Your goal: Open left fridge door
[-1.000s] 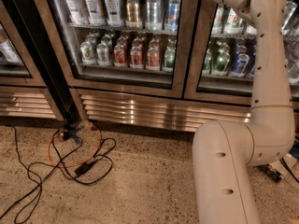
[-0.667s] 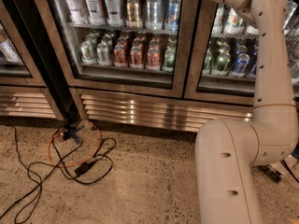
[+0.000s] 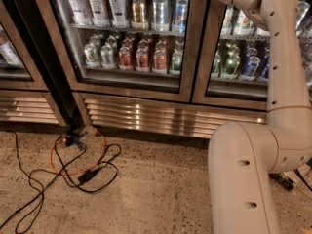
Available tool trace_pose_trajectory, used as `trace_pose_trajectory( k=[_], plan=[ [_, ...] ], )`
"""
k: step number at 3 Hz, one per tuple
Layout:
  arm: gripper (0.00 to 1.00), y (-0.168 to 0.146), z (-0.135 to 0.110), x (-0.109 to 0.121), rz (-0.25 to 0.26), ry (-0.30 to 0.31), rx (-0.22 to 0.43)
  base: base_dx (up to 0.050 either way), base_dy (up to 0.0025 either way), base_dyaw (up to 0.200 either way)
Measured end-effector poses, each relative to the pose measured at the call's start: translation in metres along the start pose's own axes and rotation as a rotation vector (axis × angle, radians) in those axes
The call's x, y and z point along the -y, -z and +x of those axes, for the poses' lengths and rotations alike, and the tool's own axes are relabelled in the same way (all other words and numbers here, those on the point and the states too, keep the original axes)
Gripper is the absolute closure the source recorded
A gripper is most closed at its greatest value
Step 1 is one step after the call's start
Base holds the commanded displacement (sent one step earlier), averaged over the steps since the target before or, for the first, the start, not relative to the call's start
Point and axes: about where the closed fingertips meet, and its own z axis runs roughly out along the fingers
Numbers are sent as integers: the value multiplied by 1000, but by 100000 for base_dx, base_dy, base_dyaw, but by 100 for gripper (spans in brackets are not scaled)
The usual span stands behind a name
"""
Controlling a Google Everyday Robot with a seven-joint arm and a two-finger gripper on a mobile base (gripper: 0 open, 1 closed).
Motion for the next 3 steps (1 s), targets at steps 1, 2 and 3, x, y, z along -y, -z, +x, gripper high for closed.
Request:
trace_pose_trajectory(
  k=[1,2,3],
  plan=[
    [70,0,-1,0,0,0,0,0,0,0],
    [69,0,-1,0,1,0,0,0,0,0],
    [69,0,0,0,1,0,0,0,0,0]
  ],
)
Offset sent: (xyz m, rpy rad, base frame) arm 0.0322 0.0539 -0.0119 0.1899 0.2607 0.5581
